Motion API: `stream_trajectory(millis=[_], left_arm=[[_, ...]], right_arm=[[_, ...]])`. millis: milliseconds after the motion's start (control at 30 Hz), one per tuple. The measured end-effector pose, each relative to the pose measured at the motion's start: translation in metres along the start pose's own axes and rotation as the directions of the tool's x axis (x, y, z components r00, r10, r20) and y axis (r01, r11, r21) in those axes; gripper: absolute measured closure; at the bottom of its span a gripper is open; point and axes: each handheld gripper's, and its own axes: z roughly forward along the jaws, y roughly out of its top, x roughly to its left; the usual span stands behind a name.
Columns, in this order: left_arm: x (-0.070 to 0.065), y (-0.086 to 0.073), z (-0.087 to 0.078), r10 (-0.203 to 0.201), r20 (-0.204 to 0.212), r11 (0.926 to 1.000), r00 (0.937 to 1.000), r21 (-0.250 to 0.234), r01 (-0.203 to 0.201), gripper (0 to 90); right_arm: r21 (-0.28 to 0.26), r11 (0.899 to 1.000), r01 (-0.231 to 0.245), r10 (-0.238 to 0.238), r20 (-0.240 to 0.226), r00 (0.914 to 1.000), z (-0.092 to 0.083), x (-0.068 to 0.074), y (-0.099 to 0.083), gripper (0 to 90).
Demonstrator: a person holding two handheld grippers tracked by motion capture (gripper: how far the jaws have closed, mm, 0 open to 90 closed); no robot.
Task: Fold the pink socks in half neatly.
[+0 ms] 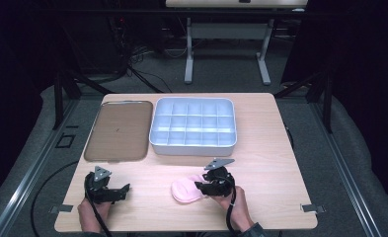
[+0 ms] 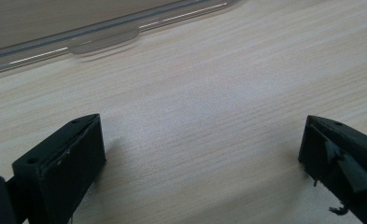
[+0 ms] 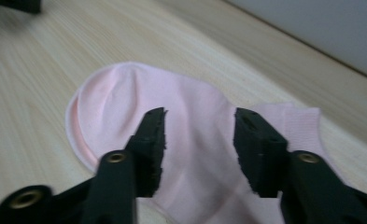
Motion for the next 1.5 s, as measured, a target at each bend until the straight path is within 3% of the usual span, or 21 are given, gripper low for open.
stream_trajectory(millis=[167,200,367,667,733,867,967,1033,1067,1100,1133,1167,1200,1267,1400,1467,1500], left_arm=[[0.0,0.0,0.0,0.001,-0.001,1.0,1.0,0.0,-0.001,0.2],[0.0,0.0,0.0,0.001,0.0,1.0,1.0,0.001,-0.001,0.1],[0.0,0.0,0.0,0.0,0.003,1.0,1.0,0.003,0.0,0.0],[-0.001,0.001,0.0,-0.007,-0.004,1.0,1.0,0.005,0.007,0.0],[-0.003,0.004,-0.002,-0.029,-0.012,0.999,0.9995,0.035,0.029,0.7],[-0.009,0.009,-0.01,-0.077,0.047,0.997,0.996,0.0,0.077,4.7],[-0.03,0.022,-0.018,-0.084,0.097,0.9958,0.9918,-0.03,0.087,6.8],[-0.037,0.026,-0.02,-0.072,0.117,0.9966,0.9905,-0.031,0.077,9.7],[-0.047,0.03,-0.019,-0.05,0.144,0.9979,0.9883,-0.032,0.055,9.7],[-0.065,0.034,-0.018,0.005,0.187,0.9992,0.9823,-0.041,0.002,13.6],[-0.076,0.035,-0.015,0.033,0.216,0.9988,0.9758,-0.041,-0.024,15.9],[-0.076,0.035,-0.015,0.033,0.216,0.9988,0.9758,-0.041,-0.024,16.1],[-0.087,0.035,-0.012,0.046,0.237,0.9985,0.9704,-0.041,-0.037,16.1],[-0.11,0.035,0.0,0.075,0.285,0.9971,0.9557,-0.038,-0.066,22.2],[-0.123,0.041,0.005,0.052,0.289,0.9986,0.956,-0.017,-0.05,31.4],[-0.131,0.048,0.007,0.034,0.314,0.9994,0.9489,-0.008,-0.033,35.3],[-0.131,0.048,0.007,0.034,0.314,0.9994,0.9489,-0.008,-0.033,36.5]], right_arm=[[-0.084,0.996,-0.014,0.016,0.026,0.9995,-0.029,-0.011,-0.004,38.5],[-0.091,0.996,-0.018,0.023,0.05,0.9985,-0.04,-0.016,-0.007,38.0],[-0.101,0.994,-0.038,0.047,0.087,0.9951,-0.056,-0.03,-0.019,37.8],[-0.082,0.995,-0.053,0.064,0.147,0.987,-0.061,-0.043,-0.035,38.8],[-0.081,0.995,-0.056,0.068,0.16,0.9847,-0.06,-0.045,-0.038,40.0],[-0.073,0.996,-0.052,0.064,0.171,0.9832,-0.059,-0.047,-0.04,41.6],[-0.074,0.996,-0.051,0.063,0.176,0.9824,-0.06,-0.049,-0.04,43.9],[-0.078,0.996,-0.052,0.065,0.177,0.9821,-0.06,-0.049,-0.04,44.8],[-0.079,0.996,-0.051,0.064,0.174,0.9827,-0.059,-0.05,-0.039,44.8],[-0.079,0.995,-0.053,0.065,0.169,0.9835,-0.057,-0.049,-0.038,44.9],[-0.064,0.997,-0.041,0.051,0.169,0.9843,-0.056,-0.049,-0.038,45.1],[-0.064,0.997,-0.041,0.051,0.169,0.9843,-0.056,-0.049,-0.038,45.1],[-0.073,0.996,-0.045,0.057,0.17,0.9838,-0.053,-0.048,-0.038,45.3],[-0.042,0.999,-0.022,0.029,0.169,0.9853,-0.049,-0.047,-0.036,49.1],[-0.038,0.999,-0.021,0.027,0.157,0.9872,-0.044,-0.047,-0.035,50.8],[-0.03,0.999,-0.012,0.017,0.163,0.9865,-0.042,-0.047,-0.033,50.6],[-0.03,0.999,-0.012,0.017,0.163,0.9865,-0.042,-0.047,-0.033,50.6]])
